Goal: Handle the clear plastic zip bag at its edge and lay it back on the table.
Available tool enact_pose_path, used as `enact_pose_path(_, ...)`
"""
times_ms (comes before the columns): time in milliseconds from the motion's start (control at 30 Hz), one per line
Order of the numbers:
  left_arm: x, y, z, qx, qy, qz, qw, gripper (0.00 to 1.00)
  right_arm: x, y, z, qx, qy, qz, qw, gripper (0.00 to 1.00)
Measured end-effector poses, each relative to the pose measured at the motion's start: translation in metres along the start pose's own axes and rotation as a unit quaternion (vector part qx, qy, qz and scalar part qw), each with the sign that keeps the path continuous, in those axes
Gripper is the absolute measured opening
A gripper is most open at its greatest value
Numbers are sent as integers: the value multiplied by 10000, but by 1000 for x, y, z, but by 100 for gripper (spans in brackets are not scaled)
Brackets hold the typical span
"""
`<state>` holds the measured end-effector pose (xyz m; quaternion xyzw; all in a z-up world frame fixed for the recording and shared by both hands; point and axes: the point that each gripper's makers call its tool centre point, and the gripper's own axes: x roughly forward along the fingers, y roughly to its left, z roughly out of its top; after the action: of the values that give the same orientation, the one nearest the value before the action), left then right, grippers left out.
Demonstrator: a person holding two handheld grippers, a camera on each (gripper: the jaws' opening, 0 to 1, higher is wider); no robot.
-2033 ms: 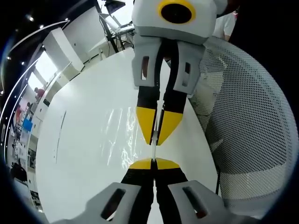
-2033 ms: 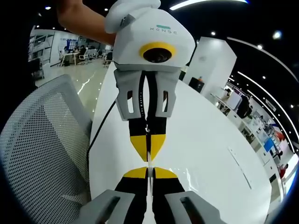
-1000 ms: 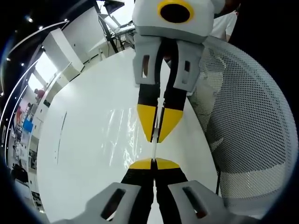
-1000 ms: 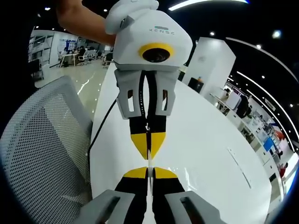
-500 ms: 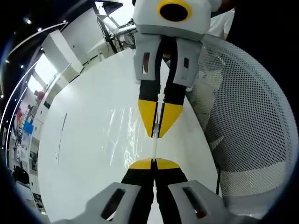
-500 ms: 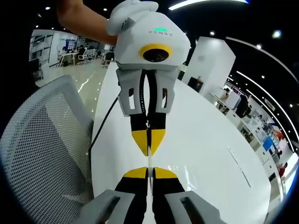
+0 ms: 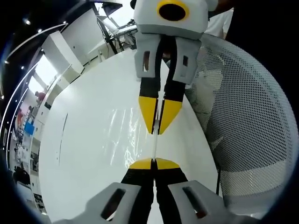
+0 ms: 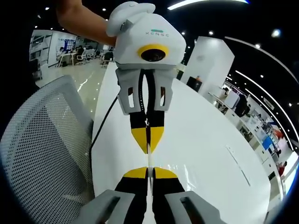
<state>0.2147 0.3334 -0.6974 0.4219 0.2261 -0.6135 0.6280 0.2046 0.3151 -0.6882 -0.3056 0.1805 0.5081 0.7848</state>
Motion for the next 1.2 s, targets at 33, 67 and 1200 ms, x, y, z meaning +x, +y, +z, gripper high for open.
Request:
enact_pose_path(33, 0, 0, 0, -3, 0, 0, 10000, 0, 0, 0, 0, 9, 0, -3, 10000, 0)
enact_pose_path(67, 0, 0, 0, 0, 5, 5, 10000, 0, 0, 0, 0, 6, 2, -5, 10000, 0)
enact_pose_path(1200, -1, 3, -4, -16, 93, 20, 10000, 0, -8, -4, -10, 112, 20, -108, 9999, 0)
